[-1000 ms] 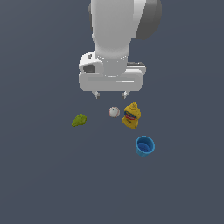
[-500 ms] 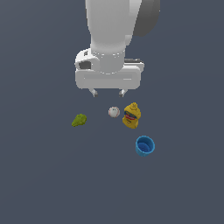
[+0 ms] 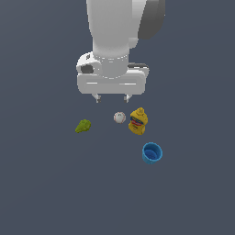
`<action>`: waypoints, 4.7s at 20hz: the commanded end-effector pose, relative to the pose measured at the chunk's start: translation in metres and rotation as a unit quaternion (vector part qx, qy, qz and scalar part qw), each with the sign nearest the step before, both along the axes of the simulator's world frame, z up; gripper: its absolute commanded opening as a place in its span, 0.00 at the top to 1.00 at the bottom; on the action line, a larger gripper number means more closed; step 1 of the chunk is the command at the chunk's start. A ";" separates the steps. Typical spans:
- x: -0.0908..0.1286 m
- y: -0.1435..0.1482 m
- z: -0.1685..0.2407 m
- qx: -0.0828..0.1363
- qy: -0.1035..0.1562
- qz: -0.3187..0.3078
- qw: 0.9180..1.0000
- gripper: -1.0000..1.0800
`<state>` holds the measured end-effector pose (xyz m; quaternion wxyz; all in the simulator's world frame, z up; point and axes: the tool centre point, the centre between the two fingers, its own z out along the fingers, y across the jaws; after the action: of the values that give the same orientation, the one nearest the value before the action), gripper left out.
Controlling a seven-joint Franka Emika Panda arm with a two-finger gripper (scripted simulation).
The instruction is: Pick up a designated object from a clutter of objects.
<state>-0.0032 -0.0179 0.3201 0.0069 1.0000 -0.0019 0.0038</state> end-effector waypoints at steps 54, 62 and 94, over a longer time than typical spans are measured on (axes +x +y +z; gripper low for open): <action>-0.090 -0.185 -0.230 0.008 -0.001 -0.668 0.744 0.04; -0.091 -0.185 -0.256 0.007 -0.002 -0.670 0.743 0.04; -0.084 -0.159 -0.247 0.008 -0.002 -0.671 0.742 1.00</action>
<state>-0.0897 -0.1825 0.0660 -0.0001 0.7403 -0.6722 -0.0004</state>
